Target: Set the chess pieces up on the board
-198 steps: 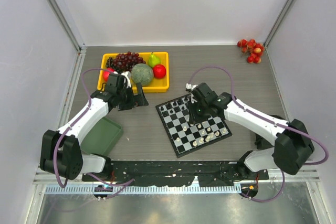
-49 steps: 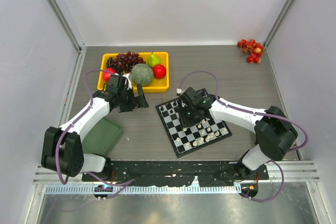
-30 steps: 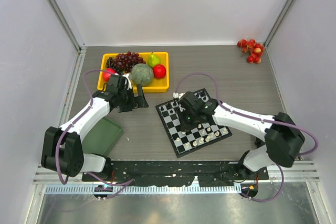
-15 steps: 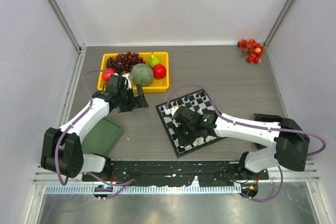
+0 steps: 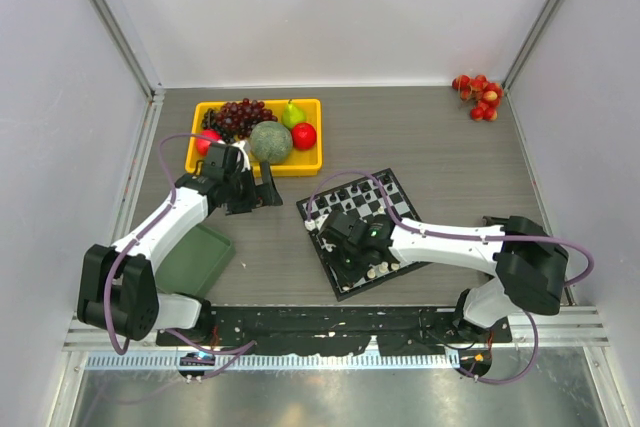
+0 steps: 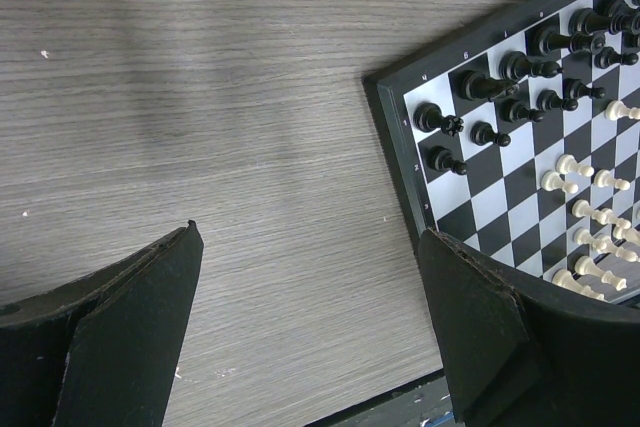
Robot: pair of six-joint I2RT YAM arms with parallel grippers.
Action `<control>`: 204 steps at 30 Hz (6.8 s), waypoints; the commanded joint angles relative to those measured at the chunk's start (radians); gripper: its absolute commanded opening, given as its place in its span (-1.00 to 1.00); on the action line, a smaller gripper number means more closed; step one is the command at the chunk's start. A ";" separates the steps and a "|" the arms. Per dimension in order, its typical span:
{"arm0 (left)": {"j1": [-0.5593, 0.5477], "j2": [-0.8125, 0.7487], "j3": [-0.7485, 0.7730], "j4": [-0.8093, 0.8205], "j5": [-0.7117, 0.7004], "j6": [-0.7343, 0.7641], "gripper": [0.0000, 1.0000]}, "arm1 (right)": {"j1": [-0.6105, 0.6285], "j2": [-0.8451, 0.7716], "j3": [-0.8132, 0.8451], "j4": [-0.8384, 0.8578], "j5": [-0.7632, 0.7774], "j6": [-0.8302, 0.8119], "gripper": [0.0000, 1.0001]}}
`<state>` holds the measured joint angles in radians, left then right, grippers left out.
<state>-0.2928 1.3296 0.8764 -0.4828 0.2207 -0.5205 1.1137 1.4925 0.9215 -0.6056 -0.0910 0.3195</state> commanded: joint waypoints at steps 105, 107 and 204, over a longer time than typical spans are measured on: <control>-0.003 -0.018 -0.008 0.035 0.008 -0.004 0.93 | -0.351 0.034 0.195 -0.003 0.155 0.033 -0.09; -0.003 -0.020 -0.011 0.036 0.008 -0.001 0.93 | -0.362 0.055 0.200 0.004 0.148 0.030 -0.13; -0.003 -0.009 -0.014 0.035 0.008 -0.006 0.92 | -0.147 0.003 -0.001 0.056 0.068 0.089 -0.79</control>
<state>-0.2928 1.3315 0.8555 -0.4786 0.2199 -0.5205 0.9623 1.4811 0.9161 -0.5755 -0.0418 0.3988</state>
